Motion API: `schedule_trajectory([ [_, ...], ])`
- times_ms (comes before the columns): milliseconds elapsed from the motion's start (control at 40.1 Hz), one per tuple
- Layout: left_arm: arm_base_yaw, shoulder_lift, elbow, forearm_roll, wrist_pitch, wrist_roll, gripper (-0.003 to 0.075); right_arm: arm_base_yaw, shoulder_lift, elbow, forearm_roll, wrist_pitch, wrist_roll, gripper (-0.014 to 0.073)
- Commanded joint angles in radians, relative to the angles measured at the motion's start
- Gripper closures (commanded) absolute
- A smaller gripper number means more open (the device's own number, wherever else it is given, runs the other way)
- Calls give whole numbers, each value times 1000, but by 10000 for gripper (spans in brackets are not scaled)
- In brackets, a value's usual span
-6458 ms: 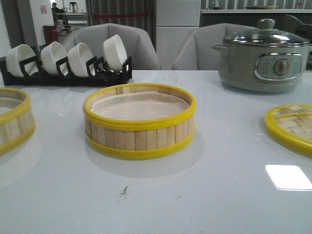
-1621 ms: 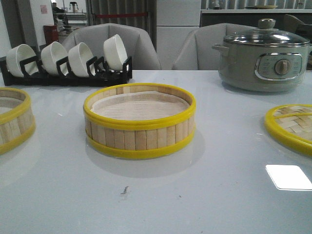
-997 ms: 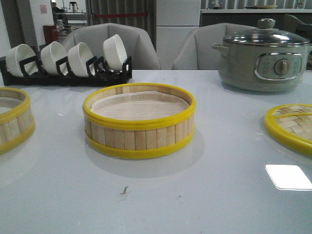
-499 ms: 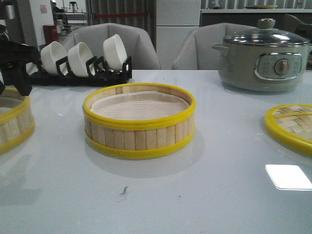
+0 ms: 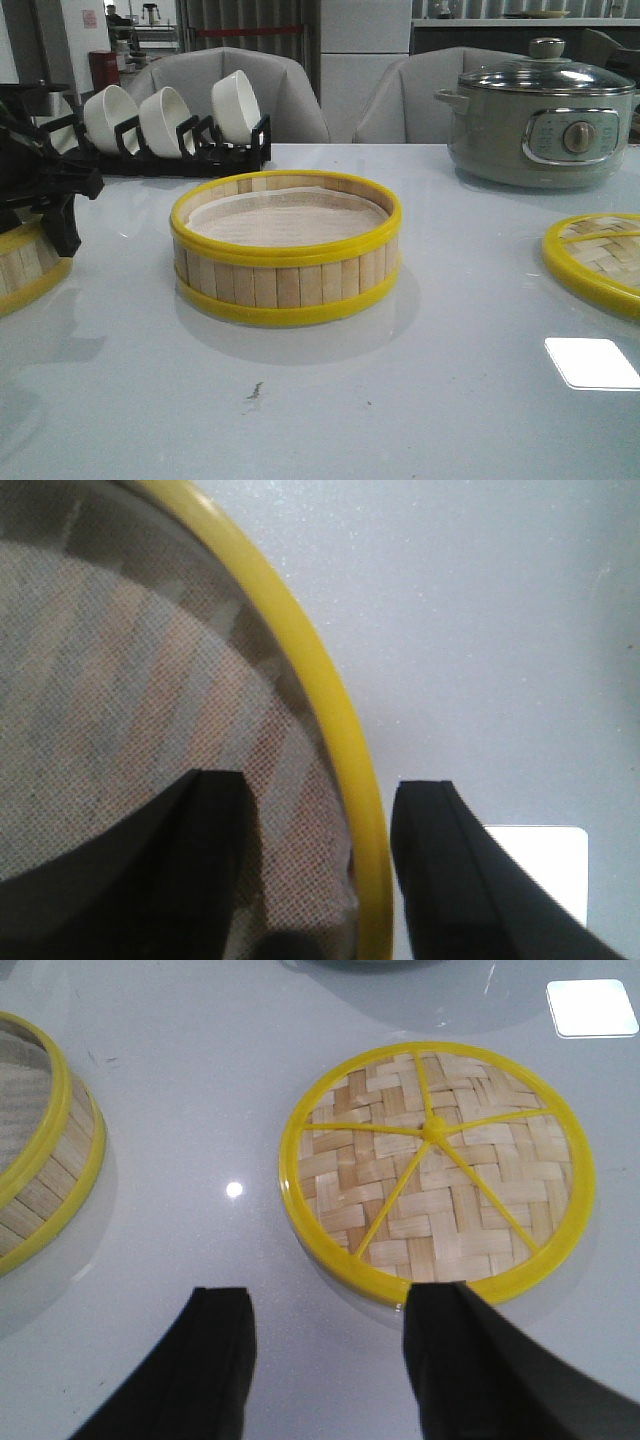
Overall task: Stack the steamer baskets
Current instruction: 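Grasp the rim of the steamer basket nearest the left gripper, then lift the basket with the left gripper and lower it onto the middle basket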
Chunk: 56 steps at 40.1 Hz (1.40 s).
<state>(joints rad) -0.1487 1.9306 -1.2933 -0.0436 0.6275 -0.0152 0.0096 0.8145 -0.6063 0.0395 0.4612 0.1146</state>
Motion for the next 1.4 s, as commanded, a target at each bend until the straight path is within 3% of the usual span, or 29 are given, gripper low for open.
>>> schedule_trajectory([
  [0, -6, -32, -23, -10, -26, -1, 345, 0, -1, -38, -11, -88, -2, 138],
  [75, -6, -32, -26, -10, -26, -1, 404, 0, -1, -38, -11, -88, -2, 138],
  [224, -6, -32, -56, -10, 15, -1, 647, 0, -1, -38, -11, -87, -2, 138],
  [299, -6, -32, -88, -23, 50, -1, 617, 0, -1, -38, -11, -87, -2, 138],
  [524, -53, -34, -247, -50, 172, -1, 635, 0, -1, -38, -11, -88, -2, 138],
  [848, -295, -34, -521, -50, 238, -1, 635, 0, -1, -38, -11, -102, -2, 138],
  [1122, -498, -30, -565, -50, 199, -1, 634, 0, -1, -38, -11, -113, -2, 138],
  [1371, -588, 8, -565, -40, 197, -1, 634, 0, -1, -38, -11, -113, -2, 138],
])
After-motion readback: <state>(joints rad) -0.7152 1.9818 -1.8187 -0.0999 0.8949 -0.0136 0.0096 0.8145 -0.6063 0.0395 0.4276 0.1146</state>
